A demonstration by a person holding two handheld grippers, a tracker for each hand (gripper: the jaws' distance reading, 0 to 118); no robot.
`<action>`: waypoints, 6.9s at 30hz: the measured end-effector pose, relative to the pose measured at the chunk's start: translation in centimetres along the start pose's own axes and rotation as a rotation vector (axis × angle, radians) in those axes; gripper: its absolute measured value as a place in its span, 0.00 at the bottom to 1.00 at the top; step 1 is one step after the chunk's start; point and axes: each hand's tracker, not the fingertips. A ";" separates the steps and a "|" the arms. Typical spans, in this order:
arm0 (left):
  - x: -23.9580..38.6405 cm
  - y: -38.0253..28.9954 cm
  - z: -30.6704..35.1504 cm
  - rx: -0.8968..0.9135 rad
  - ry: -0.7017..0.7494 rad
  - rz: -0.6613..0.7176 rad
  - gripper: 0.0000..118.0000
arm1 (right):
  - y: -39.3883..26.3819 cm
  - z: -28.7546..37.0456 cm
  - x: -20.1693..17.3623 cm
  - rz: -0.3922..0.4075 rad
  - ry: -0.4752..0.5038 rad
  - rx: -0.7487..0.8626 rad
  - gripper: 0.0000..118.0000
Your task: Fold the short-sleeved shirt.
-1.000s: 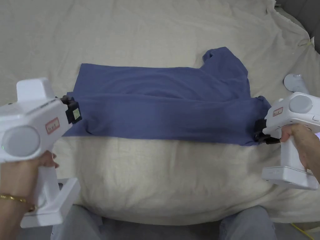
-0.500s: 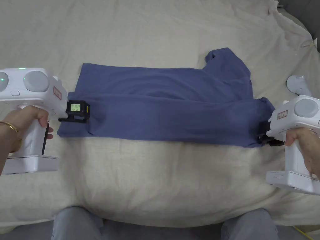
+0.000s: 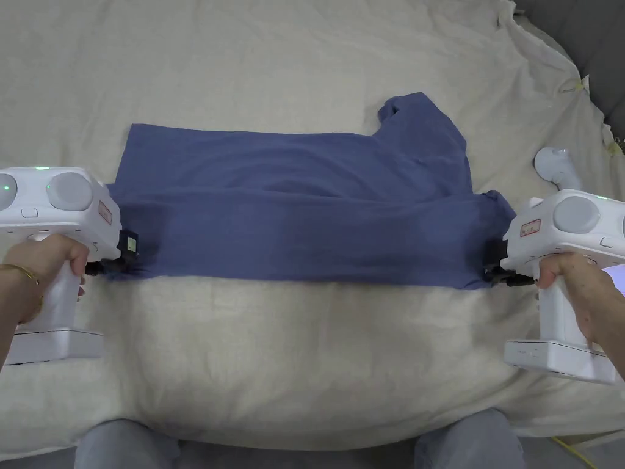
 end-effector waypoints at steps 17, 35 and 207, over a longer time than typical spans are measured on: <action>-4.5 -5.1 11.0 0.243 -0.121 0.133 0.01 | -0.3 8.7 1.7 0.041 0.137 0.111 0.06; -3.9 -15.2 5.0 0.064 -0.036 0.197 0.60 | -9.2 4.1 4.0 0.033 0.048 0.028 0.36; -8.2 -12.0 7.2 0.238 0.032 0.250 0.85 | -6.8 6.6 4.2 0.080 -0.099 0.113 0.79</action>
